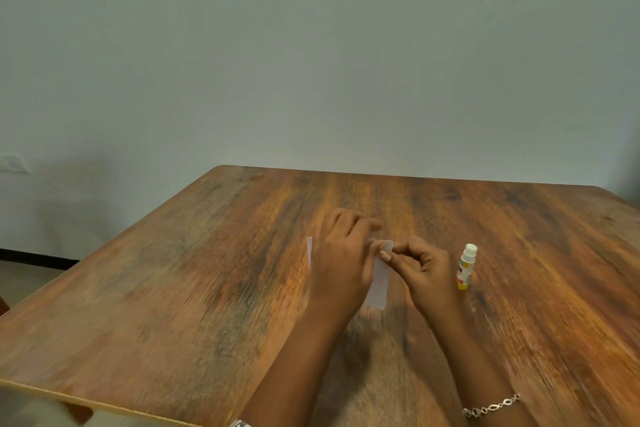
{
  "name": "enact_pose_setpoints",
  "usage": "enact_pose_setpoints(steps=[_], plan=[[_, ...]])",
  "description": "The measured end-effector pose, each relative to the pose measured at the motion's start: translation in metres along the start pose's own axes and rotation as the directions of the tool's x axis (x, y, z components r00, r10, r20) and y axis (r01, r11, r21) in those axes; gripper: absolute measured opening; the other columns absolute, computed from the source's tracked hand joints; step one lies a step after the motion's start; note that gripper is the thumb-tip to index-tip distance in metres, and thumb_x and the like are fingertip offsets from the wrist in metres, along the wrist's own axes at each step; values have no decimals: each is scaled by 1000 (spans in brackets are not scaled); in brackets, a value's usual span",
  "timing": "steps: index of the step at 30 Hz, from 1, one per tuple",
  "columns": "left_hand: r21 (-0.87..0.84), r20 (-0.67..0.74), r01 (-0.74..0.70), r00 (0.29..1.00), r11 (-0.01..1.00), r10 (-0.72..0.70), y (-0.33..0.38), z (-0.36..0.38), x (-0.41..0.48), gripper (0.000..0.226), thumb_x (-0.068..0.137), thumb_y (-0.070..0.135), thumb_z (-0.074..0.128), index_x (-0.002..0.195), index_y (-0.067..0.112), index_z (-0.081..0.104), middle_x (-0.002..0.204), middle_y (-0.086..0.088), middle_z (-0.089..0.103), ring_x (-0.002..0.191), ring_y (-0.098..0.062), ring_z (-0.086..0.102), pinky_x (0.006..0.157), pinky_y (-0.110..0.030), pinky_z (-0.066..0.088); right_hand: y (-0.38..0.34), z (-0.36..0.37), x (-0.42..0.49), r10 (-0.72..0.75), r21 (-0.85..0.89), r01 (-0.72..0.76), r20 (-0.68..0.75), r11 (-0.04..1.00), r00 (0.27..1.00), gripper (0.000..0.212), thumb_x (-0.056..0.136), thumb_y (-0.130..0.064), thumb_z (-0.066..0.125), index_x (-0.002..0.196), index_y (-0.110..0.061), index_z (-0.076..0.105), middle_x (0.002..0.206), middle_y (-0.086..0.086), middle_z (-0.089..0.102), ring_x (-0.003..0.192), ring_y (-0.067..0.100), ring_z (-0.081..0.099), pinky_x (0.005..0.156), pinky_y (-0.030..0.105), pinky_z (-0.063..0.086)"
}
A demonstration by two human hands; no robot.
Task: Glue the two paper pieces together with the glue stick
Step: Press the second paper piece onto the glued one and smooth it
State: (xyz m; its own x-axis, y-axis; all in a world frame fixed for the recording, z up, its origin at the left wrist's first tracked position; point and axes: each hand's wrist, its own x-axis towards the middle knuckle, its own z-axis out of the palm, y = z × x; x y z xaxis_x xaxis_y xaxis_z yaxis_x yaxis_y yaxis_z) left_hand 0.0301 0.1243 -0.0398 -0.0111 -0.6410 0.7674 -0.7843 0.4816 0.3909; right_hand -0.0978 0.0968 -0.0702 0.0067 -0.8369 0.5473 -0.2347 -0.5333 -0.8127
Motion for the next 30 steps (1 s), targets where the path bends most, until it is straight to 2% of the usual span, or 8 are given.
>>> enact_pose_setpoints(steps=[5,10,13,15,20,23,26,30], plan=[[-48,67,27,997,999,-24,0,3,2,4,76,4,67,75,8,66,80,-7,65,85,-24,55,79,-27,29,-6,0,-2,-62,-25,63,35,998,997,14,77,-2,68,72,-15,68,72,5,65,75,27,61,70,43,49],[-104,76,46,996,994,-38,-2,0,0,3,77,4,66,74,6,66,77,-7,65,82,-19,52,75,-15,25,-12,1,-1,-71,11,70,82,997,994,21,78,-1,66,73,-22,67,74,-1,65,77,20,62,72,35,49],[-154,57,64,997,986,-55,-5,-2,-2,6,78,3,65,73,7,65,75,-7,64,79,-12,47,77,-7,27,-13,1,-1,-61,7,60,110,998,992,11,78,-3,66,75,-13,69,74,2,66,76,20,61,71,33,48],[-201,40,99,995,974,-93,-6,-3,-3,8,78,4,64,71,8,65,74,-6,63,77,-12,49,77,-8,28,-11,0,-1,-47,-13,49,135,999,990,5,79,-5,66,77,-6,70,75,6,66,76,21,61,71,35,48],[-314,-76,138,983,939,-170,-5,-10,0,9,76,10,59,68,8,63,70,8,57,72,-10,50,70,-28,39,-3,-3,-4,25,-53,-17,158,998,987,6,79,-4,66,74,-3,69,74,5,65,72,13,58,68,30,44],[-398,-106,180,965,900,-241,-9,-17,2,8,76,14,58,72,11,63,71,17,55,75,-16,55,67,-34,44,2,-6,-6,54,-58,-46,158,997,986,7,78,-2,66,72,-3,68,72,3,64,69,9,57,67,27,44],[-446,-126,224,943,866,-309,-16,-21,2,10,80,6,63,74,13,64,74,12,60,77,-17,58,68,-30,46,6,-10,-8,64,-65,-55,142,996,988,6,77,0,66,72,-2,69,72,5,64,71,14,59,68,28,47],[-517,-113,293,908,804,-404,-24,-21,1,17,81,4,64,73,19,64,76,5,64,78,-12,60,66,-15,45,11,-12,-11,94,-38,-90,123,995,988,6,77,1,66,73,-2,68,73,8,65,72,16,60,68,24,48]])
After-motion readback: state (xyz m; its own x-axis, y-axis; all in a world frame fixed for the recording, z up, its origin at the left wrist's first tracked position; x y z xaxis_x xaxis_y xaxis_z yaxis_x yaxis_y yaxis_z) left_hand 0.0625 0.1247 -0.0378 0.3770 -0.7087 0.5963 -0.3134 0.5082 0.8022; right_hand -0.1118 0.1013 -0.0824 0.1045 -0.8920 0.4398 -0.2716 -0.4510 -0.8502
